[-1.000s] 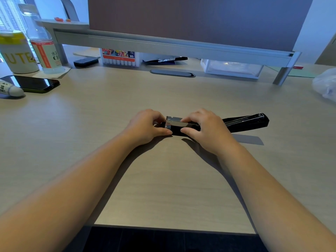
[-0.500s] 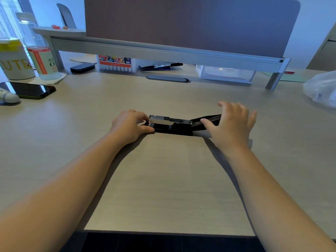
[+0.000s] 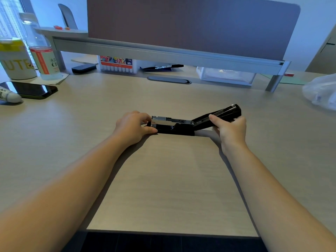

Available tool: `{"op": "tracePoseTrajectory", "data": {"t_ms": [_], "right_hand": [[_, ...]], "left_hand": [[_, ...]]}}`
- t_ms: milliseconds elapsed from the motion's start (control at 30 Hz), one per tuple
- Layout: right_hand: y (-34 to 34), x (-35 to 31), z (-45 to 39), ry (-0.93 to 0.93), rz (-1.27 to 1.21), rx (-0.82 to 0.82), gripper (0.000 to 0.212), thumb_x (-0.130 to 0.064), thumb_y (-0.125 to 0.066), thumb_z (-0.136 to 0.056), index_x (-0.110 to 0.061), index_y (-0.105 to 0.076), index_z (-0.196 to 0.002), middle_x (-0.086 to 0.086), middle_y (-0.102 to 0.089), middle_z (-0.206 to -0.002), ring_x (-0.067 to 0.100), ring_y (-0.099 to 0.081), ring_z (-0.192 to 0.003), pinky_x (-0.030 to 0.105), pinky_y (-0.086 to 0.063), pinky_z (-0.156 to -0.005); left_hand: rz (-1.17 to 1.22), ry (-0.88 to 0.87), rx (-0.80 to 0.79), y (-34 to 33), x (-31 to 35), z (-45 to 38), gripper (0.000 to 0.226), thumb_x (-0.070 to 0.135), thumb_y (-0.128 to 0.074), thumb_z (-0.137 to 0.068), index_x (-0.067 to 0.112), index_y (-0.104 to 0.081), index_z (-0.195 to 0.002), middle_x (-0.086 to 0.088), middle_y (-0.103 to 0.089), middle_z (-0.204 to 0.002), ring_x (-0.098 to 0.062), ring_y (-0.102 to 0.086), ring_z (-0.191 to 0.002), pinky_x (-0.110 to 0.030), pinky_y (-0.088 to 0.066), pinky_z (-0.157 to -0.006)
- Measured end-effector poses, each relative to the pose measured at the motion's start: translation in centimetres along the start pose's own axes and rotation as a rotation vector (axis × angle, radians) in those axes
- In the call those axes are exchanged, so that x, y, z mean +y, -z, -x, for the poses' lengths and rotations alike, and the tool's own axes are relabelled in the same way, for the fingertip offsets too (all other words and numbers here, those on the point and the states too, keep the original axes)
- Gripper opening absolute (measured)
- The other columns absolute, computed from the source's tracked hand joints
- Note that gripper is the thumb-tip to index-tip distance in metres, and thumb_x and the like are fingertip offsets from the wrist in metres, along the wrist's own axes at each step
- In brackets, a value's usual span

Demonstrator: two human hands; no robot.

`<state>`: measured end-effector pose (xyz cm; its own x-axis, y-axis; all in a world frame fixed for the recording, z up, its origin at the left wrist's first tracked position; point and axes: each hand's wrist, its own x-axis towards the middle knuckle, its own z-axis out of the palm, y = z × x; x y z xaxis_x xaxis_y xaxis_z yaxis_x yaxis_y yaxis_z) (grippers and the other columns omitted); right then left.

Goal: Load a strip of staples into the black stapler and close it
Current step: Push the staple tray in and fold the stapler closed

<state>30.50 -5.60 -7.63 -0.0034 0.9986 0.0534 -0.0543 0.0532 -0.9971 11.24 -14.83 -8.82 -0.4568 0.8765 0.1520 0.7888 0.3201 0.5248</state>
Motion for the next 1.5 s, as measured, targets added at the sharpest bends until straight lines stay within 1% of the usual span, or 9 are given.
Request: {"op": "tracePoseTrajectory", "data": {"t_ms": [67,200,300,467,600,800,1067,1300,1500], "right_hand": [[-0.2,-0.2,0.1,-0.011,-0.065,-0.09,0.039,-0.005,-0.062,-0.078,-0.005,-0.044,-0.113,0.003,-0.058,-0.09,0.025,-0.059,-0.095,0.036,-0.054,-0.081],[-1.0,-0.8,0.4,0.116,0.111,-0.23,0.043,-0.016,-0.051,-0.087,-0.019,-0.034,-0.126,0.007,-0.054,-0.106,0.025,-0.056,-0.098,0.036,-0.05,-0.081],[-1.7,-1.4,0.5,0.287,0.311,-0.343,0.044,-0.015,-0.049,-0.088,-0.021,-0.033,-0.129,0.004,-0.05,-0.104,0.016,-0.052,-0.087,0.023,-0.046,-0.071],[-2.4,-1.4,0.7,0.387,0.394,-0.467,0.047,-0.008,-0.052,-0.085,-0.027,-0.042,-0.127,-0.007,-0.054,-0.097,0.022,-0.05,-0.102,0.036,-0.044,-0.09],[-3.1,-0.9,0.3,0.51,0.551,-0.512,0.051,-0.008,-0.054,-0.083,-0.027,-0.042,-0.128,0.013,-0.056,-0.121,0.03,-0.048,-0.112,0.048,-0.041,-0.1],[-3.6,-0.3,-0.3,0.584,0.734,-0.552,0.049,-0.012,-0.056,-0.082,-0.024,-0.044,-0.128,0.015,-0.057,-0.116,0.033,-0.042,-0.111,0.039,-0.034,-0.097],[-2.7,-0.1,-0.2,0.466,0.78,-0.559,0.058,-0.023,-0.063,-0.079,-0.015,-0.039,-0.13,0.012,-0.052,-0.127,0.027,-0.044,-0.116,0.036,-0.036,-0.096],[-1.1,1.2,-0.1,0.293,0.701,-0.508,0.064,-0.022,-0.068,-0.075,-0.012,-0.034,-0.128,0.012,-0.047,-0.133,0.028,-0.046,-0.118,0.034,-0.038,-0.095],[-1.2,1.4,-0.4,0.309,0.714,-0.487,0.061,-0.021,-0.068,-0.075,-0.011,-0.036,-0.126,0.013,-0.05,-0.129,0.028,-0.048,-0.114,0.034,-0.04,-0.091]], "left_hand": [[-0.006,-0.005,-0.004,-0.1,0.1,-0.1,0.035,0.034,-0.06,-0.077,0.015,-0.059,-0.106,-0.011,-0.058,-0.111,-0.028,-0.047,-0.105,-0.043,-0.041,-0.088],[-0.026,-0.022,-0.031,-0.2,0.7,-0.2,0.035,0.035,-0.06,-0.077,0.014,-0.059,-0.105,-0.012,-0.058,-0.11,-0.028,-0.047,-0.103,-0.042,-0.04,-0.086],[-0.025,-0.034,-0.048,-0.3,1.1,-0.4,0.038,0.036,-0.06,-0.077,0.015,-0.058,-0.108,-0.011,-0.058,-0.113,-0.027,-0.048,-0.106,-0.042,-0.041,-0.086],[-0.013,-0.042,-0.046,-0.6,1.1,-0.6,0.039,0.037,-0.06,-0.076,0.018,-0.058,-0.111,-0.009,-0.057,-0.117,-0.026,-0.047,-0.109,-0.042,-0.04,-0.089],[-0.002,-0.042,-0.041,-0.7,1.0,-0.8,0.039,0.038,-0.06,-0.076,0.019,-0.059,-0.11,-0.008,-0.057,-0.116,-0.025,-0.046,-0.109,-0.043,-0.04,-0.09],[0.003,-0.037,-0.034,-0.9,0.7,-1.0,0.04,0.039,-0.062,-0.074,0.02,-0.059,-0.109,-0.008,-0.057,-0.116,-0.025,-0.047,-0.108,-0.043,-0.04,-0.09],[0.152,-0.021,-0.081,-0.8,0.6,-0.8,0.048,0.046,-0.06,-0.073,0.018,-0.056,-0.112,-0.003,-0.062,-0.112,-0.021,-0.053,-0.105,-0.04,-0.043,-0.089],[0.437,0.129,-0.09,-0.3,1.7,-1.0,0.063,0.065,-0.031,-0.077,0.016,-0.057,-0.107,-0.009,-0.062,-0.11,-0.027,-0.053,-0.106,-0.048,-0.038,-0.1],[0.448,0.123,-0.074,-0.5,1.6,-0.8,0.049,0.062,-0.043,-0.074,0.02,-0.059,-0.092,-0.005,-0.063,-0.096,-0.027,-0.056,-0.1,-0.05,-0.041,-0.098]]}}
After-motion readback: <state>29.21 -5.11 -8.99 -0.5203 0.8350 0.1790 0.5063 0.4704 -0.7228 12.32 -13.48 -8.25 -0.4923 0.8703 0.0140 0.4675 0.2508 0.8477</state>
